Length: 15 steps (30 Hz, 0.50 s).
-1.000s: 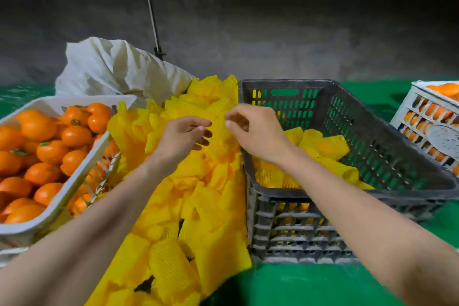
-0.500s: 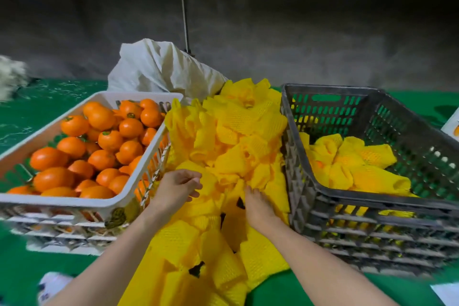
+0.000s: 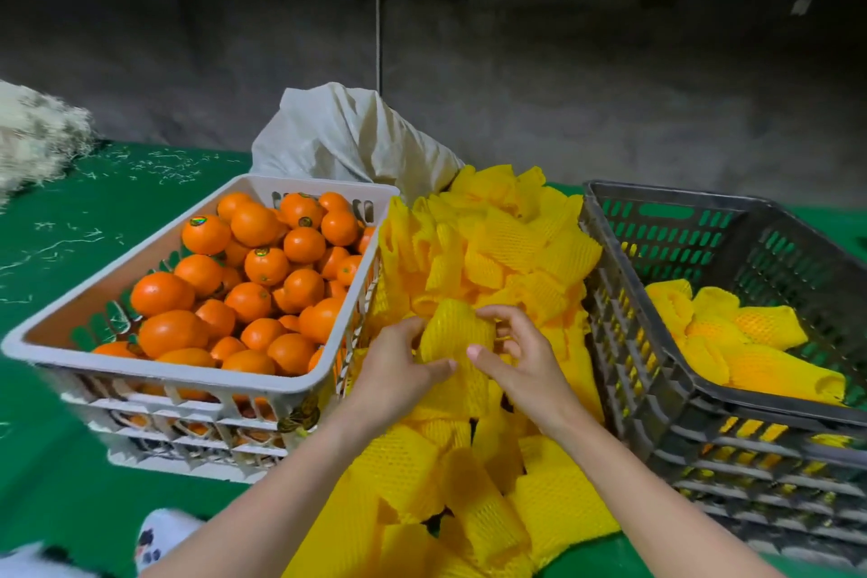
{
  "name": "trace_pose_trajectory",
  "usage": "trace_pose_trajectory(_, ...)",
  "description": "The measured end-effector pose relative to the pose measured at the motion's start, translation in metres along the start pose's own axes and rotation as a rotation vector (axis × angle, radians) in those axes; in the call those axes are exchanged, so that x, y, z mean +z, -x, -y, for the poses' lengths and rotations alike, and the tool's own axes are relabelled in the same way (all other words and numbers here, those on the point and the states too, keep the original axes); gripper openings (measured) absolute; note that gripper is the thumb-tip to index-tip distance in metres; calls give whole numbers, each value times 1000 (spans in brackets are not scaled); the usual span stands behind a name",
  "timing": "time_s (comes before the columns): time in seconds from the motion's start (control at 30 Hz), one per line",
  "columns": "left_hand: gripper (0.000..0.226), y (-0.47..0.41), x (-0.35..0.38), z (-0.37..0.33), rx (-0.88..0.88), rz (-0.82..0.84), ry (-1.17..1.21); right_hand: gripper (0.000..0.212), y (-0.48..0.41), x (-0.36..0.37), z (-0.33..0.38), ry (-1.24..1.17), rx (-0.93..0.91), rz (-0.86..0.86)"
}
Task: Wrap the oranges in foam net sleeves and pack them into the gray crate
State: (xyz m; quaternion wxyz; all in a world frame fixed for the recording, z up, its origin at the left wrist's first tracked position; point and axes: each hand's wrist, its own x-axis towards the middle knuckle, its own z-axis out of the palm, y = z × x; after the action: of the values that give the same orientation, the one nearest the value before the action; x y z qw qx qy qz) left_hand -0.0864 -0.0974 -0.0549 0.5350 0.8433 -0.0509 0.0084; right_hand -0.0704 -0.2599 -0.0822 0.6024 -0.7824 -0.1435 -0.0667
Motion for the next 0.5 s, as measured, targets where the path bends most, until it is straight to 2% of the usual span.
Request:
trace_pose_trajectory(0.07, 29, 1, -9, 5, 90, -8, -160, 33, -4, 11, 7, 121, -73, -43)
trace_pose_trajectory(0.13, 30, 4, -17, 10, 120, -7, -142, 27, -10, 24, 15, 290, -225, -124)
trace_pose_trajectory(0.23, 18, 5, -31, 15, 124, -83, -87, 25, -17, 44, 29, 475, -425, -307)
trace_pose_trajectory(0.33, 31, 2, -49, 21, 128, -233, -80, 22, -25, 67, 40, 590, -553, -337)
trace_pose_trajectory(0.4, 36, 1, -64, 22, 191, -314, -185, 19, -34, 84, 45, 548, -493, -252)
trace_pose_trajectory(0.5, 40, -12, -94, 26, 275, -346, -282, 8, -57, 108, 53, 205, -211, -7)
